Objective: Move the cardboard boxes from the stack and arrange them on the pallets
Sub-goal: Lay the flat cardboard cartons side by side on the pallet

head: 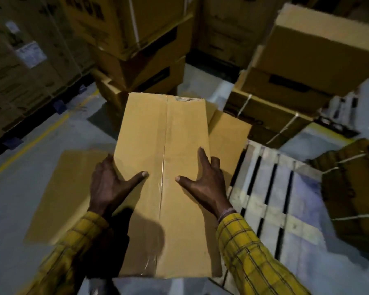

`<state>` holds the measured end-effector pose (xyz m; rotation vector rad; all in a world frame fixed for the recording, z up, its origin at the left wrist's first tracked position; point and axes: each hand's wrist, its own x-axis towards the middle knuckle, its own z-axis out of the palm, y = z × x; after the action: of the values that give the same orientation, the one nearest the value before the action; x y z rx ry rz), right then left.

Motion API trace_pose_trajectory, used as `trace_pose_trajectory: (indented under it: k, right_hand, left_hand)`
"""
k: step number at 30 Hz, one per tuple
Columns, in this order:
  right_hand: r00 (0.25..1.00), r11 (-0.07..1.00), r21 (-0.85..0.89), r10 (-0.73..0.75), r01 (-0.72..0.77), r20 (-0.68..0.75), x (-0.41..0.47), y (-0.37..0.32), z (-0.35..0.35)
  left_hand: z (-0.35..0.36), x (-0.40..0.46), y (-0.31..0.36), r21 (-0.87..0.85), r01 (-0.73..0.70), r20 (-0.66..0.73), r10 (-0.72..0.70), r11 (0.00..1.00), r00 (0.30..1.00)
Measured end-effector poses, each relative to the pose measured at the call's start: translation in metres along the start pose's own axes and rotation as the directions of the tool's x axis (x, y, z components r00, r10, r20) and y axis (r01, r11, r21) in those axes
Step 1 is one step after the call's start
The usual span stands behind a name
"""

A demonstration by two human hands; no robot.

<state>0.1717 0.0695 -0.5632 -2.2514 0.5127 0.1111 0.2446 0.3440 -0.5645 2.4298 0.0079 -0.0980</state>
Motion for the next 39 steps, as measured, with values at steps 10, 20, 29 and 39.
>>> trace_pose_trajectory:
  k: [10, 20, 29, 39]
  right_hand:
    - [0.964, 0.987, 0.024, 0.161, -0.160, -0.211, 0.035, 0.125, -0.156]
    - [0.915, 0.950, 0.072, 0.312, -0.304, -0.257, 0.134, 0.224, -0.235]
    - [0.854, 0.906, 0.102, 0.421, -0.410, -0.305, 0.166, 0.339, -0.255]
    - [0.864, 0.905, 0.069, 0.422, -0.420, -0.274, 0.198, 0.474, -0.216]
  left_hand:
    - [0.146, 0.022, 0.180, -0.075, -0.064, 0.178, 0.076, 0.995, 0.981]
    - [0.292, 0.116, 0.271, -0.103, -0.150, 0.398, 0.179, 0.983, 0.900]
    - [0.409, 0.124, 0.305, -0.116, -0.201, 0.514, 0.232, 0.973, 0.826]
    - [0.536, 0.107, 0.260, -0.125, -0.153, 0.603, 0.197, 0.980, 0.773]
